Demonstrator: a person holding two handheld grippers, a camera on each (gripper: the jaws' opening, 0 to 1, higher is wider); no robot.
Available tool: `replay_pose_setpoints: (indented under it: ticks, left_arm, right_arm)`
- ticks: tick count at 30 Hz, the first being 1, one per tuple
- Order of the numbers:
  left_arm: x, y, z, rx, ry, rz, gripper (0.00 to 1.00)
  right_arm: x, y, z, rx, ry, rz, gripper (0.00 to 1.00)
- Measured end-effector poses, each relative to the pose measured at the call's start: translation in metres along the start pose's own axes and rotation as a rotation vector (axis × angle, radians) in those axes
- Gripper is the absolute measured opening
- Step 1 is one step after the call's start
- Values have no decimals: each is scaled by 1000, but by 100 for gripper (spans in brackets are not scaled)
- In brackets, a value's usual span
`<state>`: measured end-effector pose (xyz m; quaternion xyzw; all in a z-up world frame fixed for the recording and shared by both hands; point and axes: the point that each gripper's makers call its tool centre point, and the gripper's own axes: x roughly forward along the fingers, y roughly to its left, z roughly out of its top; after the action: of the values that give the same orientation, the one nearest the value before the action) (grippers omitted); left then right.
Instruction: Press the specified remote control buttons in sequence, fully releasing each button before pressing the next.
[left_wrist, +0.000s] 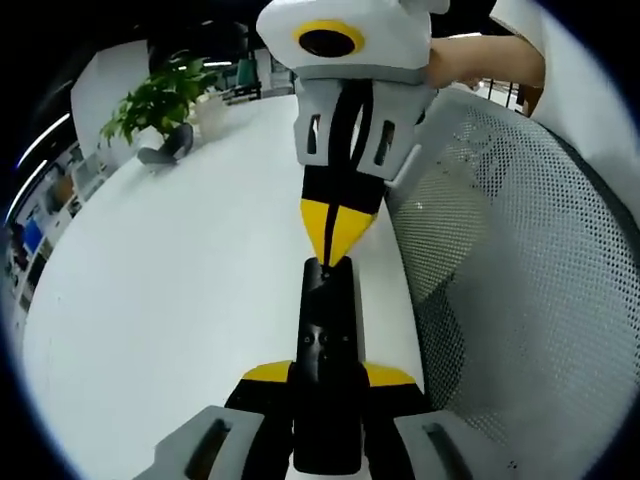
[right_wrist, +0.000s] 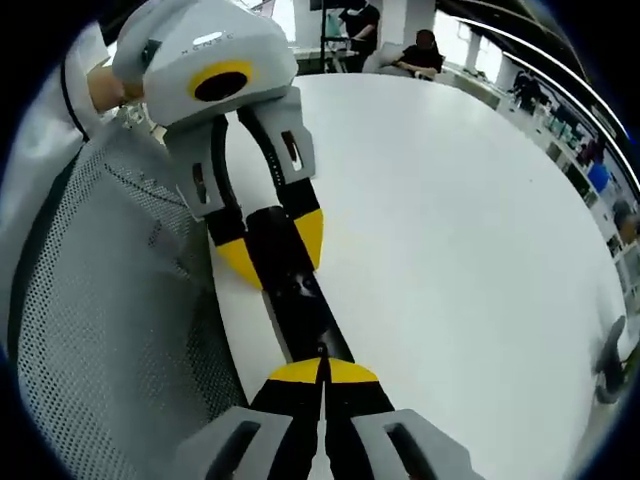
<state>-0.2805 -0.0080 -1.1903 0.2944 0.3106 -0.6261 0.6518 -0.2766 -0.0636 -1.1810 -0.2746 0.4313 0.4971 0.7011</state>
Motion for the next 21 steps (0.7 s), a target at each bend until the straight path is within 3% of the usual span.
replay_pose_setpoints:
  ticks: [7, 9, 21]
  left_arm:
    - [0, -1, 0, -13, -5, 9, 24]
    - [0, -1, 1, -13, -10, 7, 24]
    - [1, -1, 1, -15, -6, 8, 24]
  right_arm:
    - [-6, 2, 6, 25, -92, -32, 0]
    - [-5, 5, 10, 40, -101, -8, 0]
    - [4, 5, 10, -58, -40, 7, 0]
